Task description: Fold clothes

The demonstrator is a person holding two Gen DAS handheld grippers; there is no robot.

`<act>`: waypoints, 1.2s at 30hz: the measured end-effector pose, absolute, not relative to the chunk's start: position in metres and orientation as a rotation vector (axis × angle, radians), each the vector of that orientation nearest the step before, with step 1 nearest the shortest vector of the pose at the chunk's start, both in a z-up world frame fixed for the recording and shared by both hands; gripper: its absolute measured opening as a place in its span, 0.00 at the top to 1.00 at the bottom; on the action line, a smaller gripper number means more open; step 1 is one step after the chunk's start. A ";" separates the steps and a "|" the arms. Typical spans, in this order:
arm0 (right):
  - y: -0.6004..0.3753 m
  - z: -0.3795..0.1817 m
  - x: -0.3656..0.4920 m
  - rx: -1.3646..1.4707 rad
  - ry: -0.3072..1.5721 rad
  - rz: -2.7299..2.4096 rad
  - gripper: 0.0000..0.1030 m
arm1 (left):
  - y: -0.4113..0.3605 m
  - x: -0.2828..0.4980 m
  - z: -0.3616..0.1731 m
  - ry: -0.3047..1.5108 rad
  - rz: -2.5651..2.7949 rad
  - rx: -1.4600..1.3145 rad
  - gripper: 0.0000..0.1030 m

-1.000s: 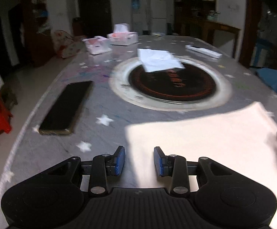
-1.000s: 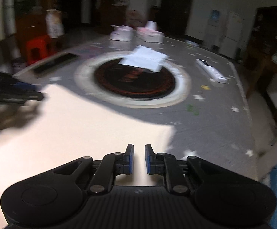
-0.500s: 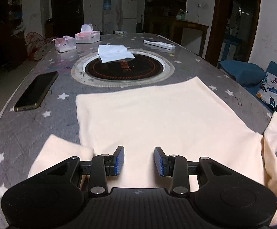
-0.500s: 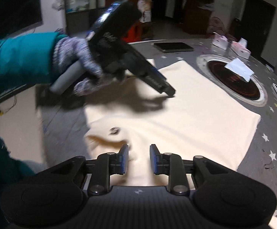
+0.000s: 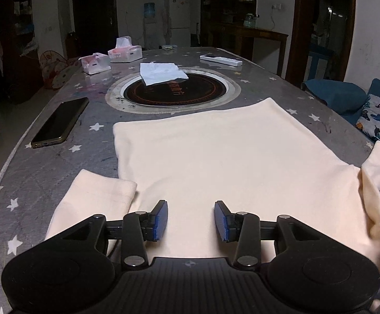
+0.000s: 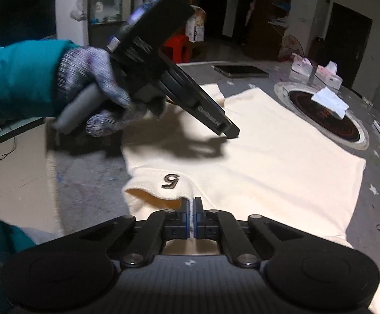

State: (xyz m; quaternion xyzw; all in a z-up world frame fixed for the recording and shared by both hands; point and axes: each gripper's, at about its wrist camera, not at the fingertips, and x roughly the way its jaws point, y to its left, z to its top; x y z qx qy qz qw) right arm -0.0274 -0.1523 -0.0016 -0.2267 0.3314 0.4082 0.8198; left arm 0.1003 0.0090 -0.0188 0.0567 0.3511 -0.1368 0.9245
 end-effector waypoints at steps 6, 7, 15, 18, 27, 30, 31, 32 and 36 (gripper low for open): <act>-0.155 -0.013 -0.036 -0.467 0.742 0.854 0.93 | 0.005 0.098 -0.022 0.695 -0.267 0.143 0.53; -0.157 -0.011 -0.039 -0.453 0.744 0.855 0.93 | 0.006 0.098 -0.021 0.697 -0.266 0.143 0.52; -0.211 0.014 -0.028 -0.235 0.720 0.647 0.84 | -0.006 0.089 -0.009 0.689 -0.312 0.125 0.51; -0.244 0.015 -0.014 -0.142 0.721 0.499 0.84 | -0.026 0.077 -0.004 0.672 -0.401 0.129 0.51; -0.357 0.000 0.039 0.003 0.730 0.052 0.83 | -0.080 0.045 0.010 0.645 -0.643 0.114 0.50; -0.381 -0.008 0.057 0.021 0.730 -0.013 0.83 | -0.096 0.046 0.009 0.654 -0.664 0.132 0.50; -0.389 -0.011 0.062 0.027 0.732 -0.024 0.82 | -0.100 0.048 0.007 0.658 -0.665 0.136 0.50; -0.393 -0.013 0.067 0.025 0.738 -0.028 0.82 | -0.104 0.050 0.006 0.662 -0.665 0.140 0.50; -0.403 -0.024 0.084 0.007 0.763 -0.036 0.80 | -0.117 0.055 0.002 0.674 -0.670 0.144 0.50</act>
